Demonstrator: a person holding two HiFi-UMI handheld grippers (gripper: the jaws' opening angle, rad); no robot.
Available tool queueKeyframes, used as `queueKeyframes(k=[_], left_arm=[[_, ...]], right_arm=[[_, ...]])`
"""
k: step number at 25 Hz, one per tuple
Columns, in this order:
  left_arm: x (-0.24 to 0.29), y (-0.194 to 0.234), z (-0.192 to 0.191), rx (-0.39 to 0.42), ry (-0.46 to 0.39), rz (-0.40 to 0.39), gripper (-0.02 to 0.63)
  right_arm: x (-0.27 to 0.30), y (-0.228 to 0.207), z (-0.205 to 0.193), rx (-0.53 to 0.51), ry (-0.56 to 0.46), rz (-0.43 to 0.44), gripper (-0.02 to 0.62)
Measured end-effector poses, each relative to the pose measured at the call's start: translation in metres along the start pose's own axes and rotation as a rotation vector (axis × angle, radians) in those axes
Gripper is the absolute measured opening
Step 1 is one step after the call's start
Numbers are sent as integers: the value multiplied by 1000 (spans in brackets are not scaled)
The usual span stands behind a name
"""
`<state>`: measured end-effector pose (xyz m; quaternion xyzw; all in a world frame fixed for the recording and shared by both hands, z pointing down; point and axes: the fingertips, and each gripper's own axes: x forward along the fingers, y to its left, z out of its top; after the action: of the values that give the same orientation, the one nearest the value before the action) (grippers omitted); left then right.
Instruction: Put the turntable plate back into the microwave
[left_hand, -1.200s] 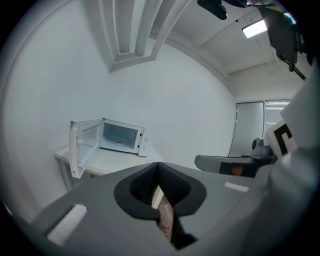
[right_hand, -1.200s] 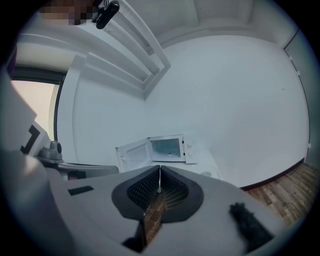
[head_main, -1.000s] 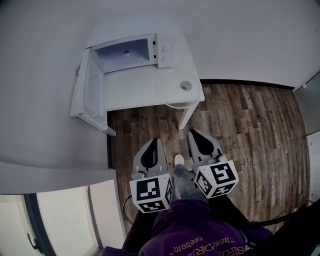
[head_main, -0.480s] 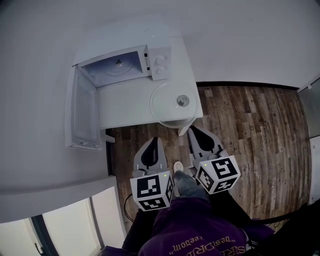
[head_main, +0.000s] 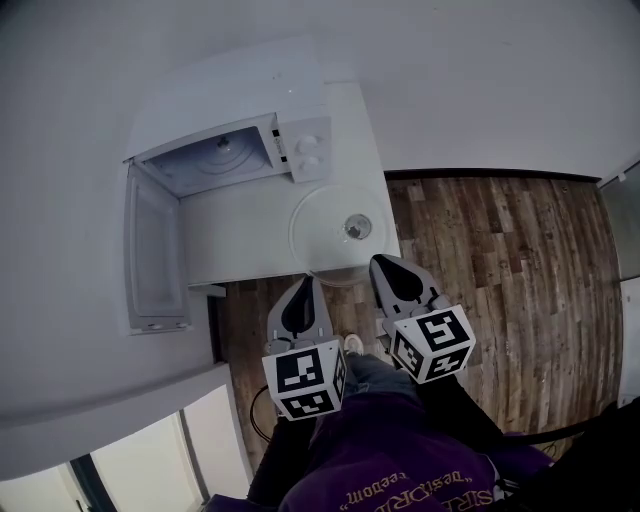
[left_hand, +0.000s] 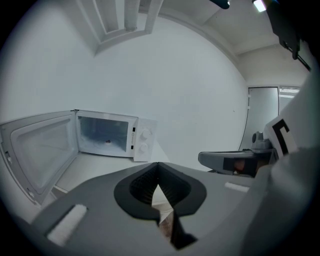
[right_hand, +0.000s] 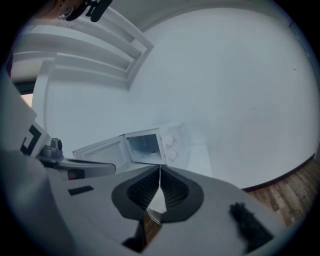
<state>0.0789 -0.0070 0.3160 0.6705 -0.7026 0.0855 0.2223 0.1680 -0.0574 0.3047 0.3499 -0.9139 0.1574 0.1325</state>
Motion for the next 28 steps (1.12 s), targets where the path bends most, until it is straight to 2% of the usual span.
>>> queueKeyframes(k=[6,12,17,20,23,27,28], left_arm=[[20,8,-3,-1,37,9,5],[37,12,-8,-35,92,-35,5],[50,9,-44,-54,199,-78,5],[56,12,-70,-102,262,-85,5],[58,13,-96,-164,321,-104,5],[61,15,-121,-270,381,-154,6],[62,14,-127,-297,399,-178,48]], right_arm=[[15,-15,-10,26,23,-7,11],[25,-20,-13,60,41,-27,11],[33,-19,-29,133,58,1,12],[36,-21,-47,159,96,-16,19],[34,-25,-68,188,147,-32,83],[31,-37,-96,275,202,-79,125],[29,-40,-104,296,217,-92,140]])
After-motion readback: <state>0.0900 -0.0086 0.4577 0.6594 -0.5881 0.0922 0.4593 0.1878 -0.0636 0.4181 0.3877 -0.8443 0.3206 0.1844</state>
